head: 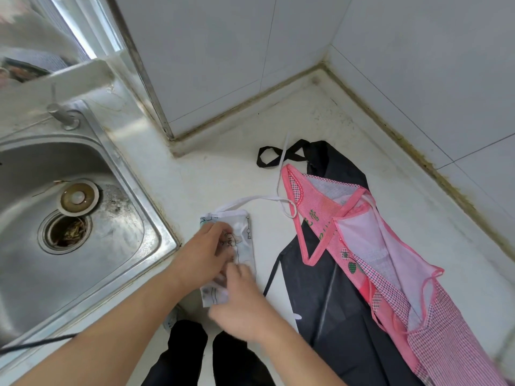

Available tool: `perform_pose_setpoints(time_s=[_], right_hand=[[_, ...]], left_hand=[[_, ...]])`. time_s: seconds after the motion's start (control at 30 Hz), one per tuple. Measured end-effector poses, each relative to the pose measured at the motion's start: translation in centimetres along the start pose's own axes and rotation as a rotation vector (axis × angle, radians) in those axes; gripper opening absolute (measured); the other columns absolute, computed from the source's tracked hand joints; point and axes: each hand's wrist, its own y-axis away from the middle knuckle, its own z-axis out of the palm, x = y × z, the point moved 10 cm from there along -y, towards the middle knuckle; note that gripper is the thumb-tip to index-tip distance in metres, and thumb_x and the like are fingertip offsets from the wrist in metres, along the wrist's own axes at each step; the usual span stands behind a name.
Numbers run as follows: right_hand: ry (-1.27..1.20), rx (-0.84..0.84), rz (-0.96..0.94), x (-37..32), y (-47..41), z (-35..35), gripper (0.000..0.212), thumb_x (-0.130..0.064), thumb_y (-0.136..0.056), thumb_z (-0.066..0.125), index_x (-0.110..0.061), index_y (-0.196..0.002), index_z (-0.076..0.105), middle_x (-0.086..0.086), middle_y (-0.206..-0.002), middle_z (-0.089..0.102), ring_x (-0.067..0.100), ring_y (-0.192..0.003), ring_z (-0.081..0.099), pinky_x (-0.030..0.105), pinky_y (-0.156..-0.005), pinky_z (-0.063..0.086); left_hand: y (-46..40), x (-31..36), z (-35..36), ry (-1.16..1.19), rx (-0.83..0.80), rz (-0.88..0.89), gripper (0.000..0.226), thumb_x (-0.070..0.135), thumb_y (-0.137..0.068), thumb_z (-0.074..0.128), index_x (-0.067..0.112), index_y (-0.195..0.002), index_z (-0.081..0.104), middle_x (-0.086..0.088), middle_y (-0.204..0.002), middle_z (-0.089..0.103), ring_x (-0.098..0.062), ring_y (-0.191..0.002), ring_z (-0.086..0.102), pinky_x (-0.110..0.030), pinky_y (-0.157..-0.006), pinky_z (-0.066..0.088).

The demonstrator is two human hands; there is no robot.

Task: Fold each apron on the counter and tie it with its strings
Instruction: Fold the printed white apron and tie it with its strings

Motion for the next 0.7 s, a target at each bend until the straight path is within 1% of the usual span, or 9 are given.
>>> perform_pose_setpoints(time_s=[0.07,0.1,0.2,0.27,0.33,0.4,0.5,0.63,0.7], right_hand=[[-0.047,0.152,0.043,0.8,-0.6,-4.2,0.018,-0.015,-0.082,0.054,-0.015,-0.092,0.07,-0.001,-0.096,0.068,0.02,-0.084,0.064,0.038,-0.076,0.057],[-0.032,0.292,0.07,1.1,-1.1,-6.8,0.017,-0.013,-0.081,0.052,-0.011,-0.081,0.069,0.001,-0.08,0.069,0.023,-0.072,0.062,0.041,-0.068,0.057],[-0.045,0.554,0.011,-0.8,-3.1,-12.2,0.022,-0.012,-0.087,0.05,-0.024,-0.102,0.061,0.003,-0.084,0.07,0.027,-0.079,0.065,0.041,-0.07,0.054],[0.02,0.505,-0.091,-3.4,-5.7,-13.1,0.041,-0.015,-0.093,0.046,-0.036,-0.127,0.051,0.003,-0.092,0.069,0.028,-0.084,0.066,0.041,-0.073,0.054],[0.165,0.362,-0.101,-5.0,-8.4,-12.6,0.049,-0.02,-0.095,0.045,-0.043,-0.138,0.045,0.001,-0.102,0.068,0.027,-0.089,0.066,0.04,-0.078,0.055],[0.337,0.262,-0.074,-5.7,-10.3,-12.2,0.032,-0.021,-0.094,0.049,-0.034,-0.123,0.056,0.001,-0.108,0.067,0.028,-0.095,0.065,0.039,-0.082,0.056],[0.434,0.304,-0.079,-7.2,-11.5,-14.4,0.01,-0.02,-0.093,0.056,-0.023,-0.1,0.061,0.006,-0.104,0.069,0.029,-0.091,0.066,0.036,-0.076,0.055],[0.023,0.487,-0.107,-9.9,-11.0,-19.4,0.016,-0.007,-0.08,0.056,-0.018,-0.085,0.067,0.009,-0.088,0.075,0.029,-0.08,0.075,0.044,-0.07,0.064],[-0.301,0.545,-0.158,-10.3,-10.2,-20.8,0.037,-0.003,-0.083,0.055,-0.021,-0.112,0.066,0.008,-0.1,0.075,0.027,-0.079,0.076,0.045,-0.07,0.065]], left_hand=[[0.4,-0.1,0.9,-0.007,-0.011,0.009,0.056,0.051,-0.095,0.065,0.024,-0.141,0.046,0.007,-0.136,0.044,-0.013,-0.121,0.049,-0.028,-0.102,0.043],[0.6,-0.1,1.4,-0.033,-0.006,0.021,0.066,0.06,-0.092,0.06,0.021,-0.143,0.045,0.004,-0.138,0.043,-0.017,-0.124,0.048,-0.033,-0.105,0.044],[1.6,-0.2,3.4,-0.276,0.029,0.094,0.097,0.075,-0.081,0.049,0.011,-0.153,0.039,-0.008,-0.147,0.043,-0.029,-0.129,0.05,-0.047,-0.105,0.049],[2.5,-0.3,4.7,-0.421,0.039,0.117,0.1,0.075,-0.086,0.044,0.008,-0.159,0.033,-0.013,-0.151,0.042,-0.034,-0.133,0.049,-0.05,-0.106,0.048],[3.1,0.1,5.1,-0.507,0.083,0.134,0.093,0.071,-0.093,0.037,0.008,-0.161,0.033,-0.015,-0.153,0.044,-0.035,-0.134,0.05,-0.05,-0.107,0.047],[3.3,0.3,5.1,-0.538,0.109,0.152,0.09,0.07,-0.095,0.034,0.008,-0.16,0.034,-0.015,-0.154,0.045,-0.035,-0.135,0.05,-0.05,-0.108,0.047],[3.0,-0.2,5.3,-0.527,0.074,0.136,0.093,0.073,-0.095,0.033,0.011,-0.164,0.025,-0.012,-0.159,0.037,-0.034,-0.141,0.043,-0.05,-0.114,0.041],[2.8,-0.5,5.2,-0.525,0.092,0.124,0.095,0.076,-0.091,0.035,0.014,-0.162,0.029,-0.012,-0.155,0.04,-0.033,-0.137,0.044,-0.052,-0.112,0.042],[2.8,-0.6,5.1,-0.503,0.097,0.118,0.096,0.077,-0.089,0.039,0.015,-0.162,0.029,-0.01,-0.153,0.04,-0.031,-0.136,0.042,-0.052,-0.112,0.042]])
